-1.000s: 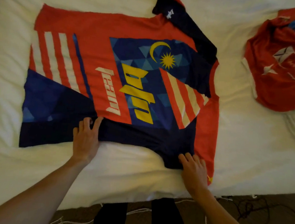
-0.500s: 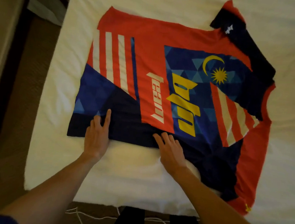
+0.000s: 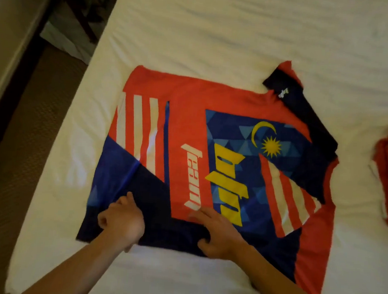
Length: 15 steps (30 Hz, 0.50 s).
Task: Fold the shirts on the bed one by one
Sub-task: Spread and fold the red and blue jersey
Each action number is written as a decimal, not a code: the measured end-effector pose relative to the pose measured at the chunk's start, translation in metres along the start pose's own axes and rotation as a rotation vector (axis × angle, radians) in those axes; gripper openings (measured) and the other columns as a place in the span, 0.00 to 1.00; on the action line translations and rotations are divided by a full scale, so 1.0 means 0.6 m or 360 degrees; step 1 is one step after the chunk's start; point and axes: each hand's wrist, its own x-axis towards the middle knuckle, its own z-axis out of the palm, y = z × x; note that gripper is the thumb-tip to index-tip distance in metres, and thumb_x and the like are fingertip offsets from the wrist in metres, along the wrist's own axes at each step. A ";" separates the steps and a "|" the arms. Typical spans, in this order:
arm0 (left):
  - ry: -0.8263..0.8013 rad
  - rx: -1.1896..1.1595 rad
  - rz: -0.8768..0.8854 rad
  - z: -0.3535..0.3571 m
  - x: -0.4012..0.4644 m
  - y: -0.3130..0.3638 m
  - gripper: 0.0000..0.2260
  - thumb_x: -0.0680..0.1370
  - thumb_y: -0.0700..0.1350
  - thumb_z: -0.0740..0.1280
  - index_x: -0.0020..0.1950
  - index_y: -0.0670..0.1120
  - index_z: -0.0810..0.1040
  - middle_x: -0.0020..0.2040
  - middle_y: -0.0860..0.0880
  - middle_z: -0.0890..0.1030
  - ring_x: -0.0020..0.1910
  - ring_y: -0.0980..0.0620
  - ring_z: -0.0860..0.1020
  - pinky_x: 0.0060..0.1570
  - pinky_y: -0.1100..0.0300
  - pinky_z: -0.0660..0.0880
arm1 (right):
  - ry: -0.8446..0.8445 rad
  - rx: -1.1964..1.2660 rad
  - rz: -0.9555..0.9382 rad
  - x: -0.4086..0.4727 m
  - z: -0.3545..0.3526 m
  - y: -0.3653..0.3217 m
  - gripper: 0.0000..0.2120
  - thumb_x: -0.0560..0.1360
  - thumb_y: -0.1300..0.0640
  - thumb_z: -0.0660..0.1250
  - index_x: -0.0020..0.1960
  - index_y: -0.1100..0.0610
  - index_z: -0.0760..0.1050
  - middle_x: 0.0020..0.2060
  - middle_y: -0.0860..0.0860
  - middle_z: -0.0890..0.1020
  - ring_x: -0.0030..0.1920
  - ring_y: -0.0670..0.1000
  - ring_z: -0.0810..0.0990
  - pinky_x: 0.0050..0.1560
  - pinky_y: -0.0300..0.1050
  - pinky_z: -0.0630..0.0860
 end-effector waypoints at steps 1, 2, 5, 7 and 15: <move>-0.0009 0.0017 0.0080 -0.042 0.006 0.021 0.51 0.69 0.46 0.78 0.80 0.40 0.47 0.73 0.45 0.62 0.68 0.42 0.68 0.39 0.52 0.70 | 0.0179 0.0045 0.0020 0.015 -0.029 0.012 0.27 0.66 0.57 0.66 0.66 0.51 0.75 0.59 0.48 0.78 0.56 0.50 0.77 0.55 0.44 0.76; 0.0057 -0.0004 0.0230 -0.082 0.017 0.045 0.45 0.69 0.48 0.78 0.79 0.41 0.55 0.69 0.46 0.66 0.67 0.42 0.69 0.43 0.51 0.73 | 0.0350 0.0067 0.0041 0.032 -0.062 0.029 0.23 0.68 0.58 0.66 0.63 0.53 0.77 0.55 0.49 0.78 0.53 0.50 0.78 0.53 0.45 0.76; 0.0562 -0.0330 0.0777 -0.189 0.057 0.127 0.25 0.75 0.47 0.69 0.71 0.47 0.69 0.64 0.48 0.71 0.65 0.42 0.72 0.57 0.47 0.76 | 0.0785 0.0070 0.0217 0.080 -0.177 0.096 0.15 0.71 0.66 0.67 0.56 0.58 0.80 0.51 0.52 0.79 0.50 0.54 0.80 0.51 0.53 0.78; 0.0821 -0.0476 0.0982 -0.252 0.089 0.193 0.23 0.78 0.47 0.66 0.73 0.48 0.68 0.67 0.47 0.70 0.67 0.43 0.70 0.60 0.48 0.72 | 0.1055 0.0058 0.0395 0.103 -0.257 0.156 0.13 0.72 0.68 0.66 0.54 0.59 0.80 0.50 0.54 0.79 0.51 0.57 0.79 0.54 0.53 0.76; 0.1290 -0.0460 0.1335 -0.378 0.204 0.419 0.22 0.82 0.49 0.61 0.75 0.45 0.67 0.77 0.43 0.64 0.76 0.43 0.61 0.72 0.48 0.61 | 0.1040 -0.0569 0.1075 0.182 -0.519 0.362 0.32 0.72 0.49 0.70 0.73 0.54 0.63 0.68 0.53 0.68 0.66 0.60 0.67 0.60 0.60 0.68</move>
